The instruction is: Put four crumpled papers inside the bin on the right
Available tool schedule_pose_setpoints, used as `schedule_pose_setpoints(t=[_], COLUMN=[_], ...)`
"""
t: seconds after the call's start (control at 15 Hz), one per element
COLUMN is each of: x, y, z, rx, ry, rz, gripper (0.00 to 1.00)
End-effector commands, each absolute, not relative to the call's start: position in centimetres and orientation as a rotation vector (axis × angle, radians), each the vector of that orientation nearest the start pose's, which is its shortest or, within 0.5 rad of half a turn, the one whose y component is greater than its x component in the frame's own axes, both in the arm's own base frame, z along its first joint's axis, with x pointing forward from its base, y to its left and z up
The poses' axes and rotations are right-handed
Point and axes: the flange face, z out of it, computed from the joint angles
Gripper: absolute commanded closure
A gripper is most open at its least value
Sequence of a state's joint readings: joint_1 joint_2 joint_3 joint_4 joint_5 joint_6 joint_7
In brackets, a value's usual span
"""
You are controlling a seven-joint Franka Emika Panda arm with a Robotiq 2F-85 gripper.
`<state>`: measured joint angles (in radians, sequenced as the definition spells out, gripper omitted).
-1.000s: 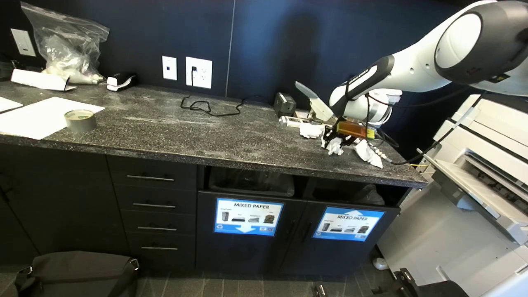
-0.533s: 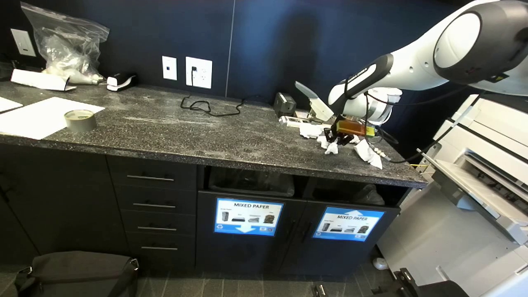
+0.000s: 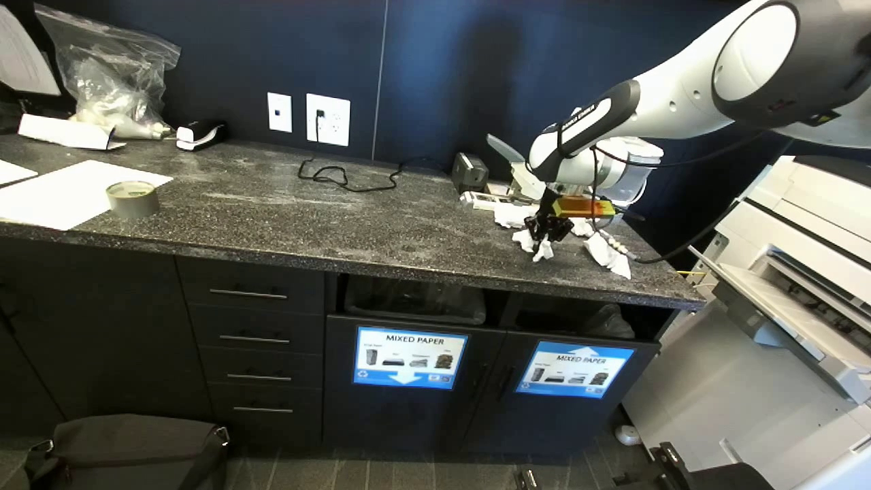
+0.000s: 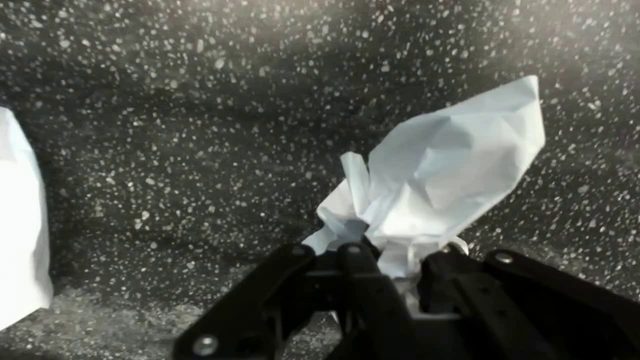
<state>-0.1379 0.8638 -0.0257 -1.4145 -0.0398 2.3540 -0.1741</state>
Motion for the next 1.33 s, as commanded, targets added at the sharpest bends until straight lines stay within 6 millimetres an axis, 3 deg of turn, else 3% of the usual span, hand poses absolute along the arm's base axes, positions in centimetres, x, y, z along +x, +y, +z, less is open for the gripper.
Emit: schedule_pose_setpoints(t=[0.0, 0.47, 0.93, 1.27], x=[69.8, 62.6, 55.1, 50.7], y=[-10.1, -10.2, -10.3, -9.7], z=[17.5, 18.1, 17.5, 14.5], rx=[-3.232, -3.260, -3.243, -3.234], ry=[-0.210, -0.268, -0.196, -0.109], rz=[0.031, 0.049, -0.126, -0.239], gripper=[0.87, 0.88, 0.87, 0.87])
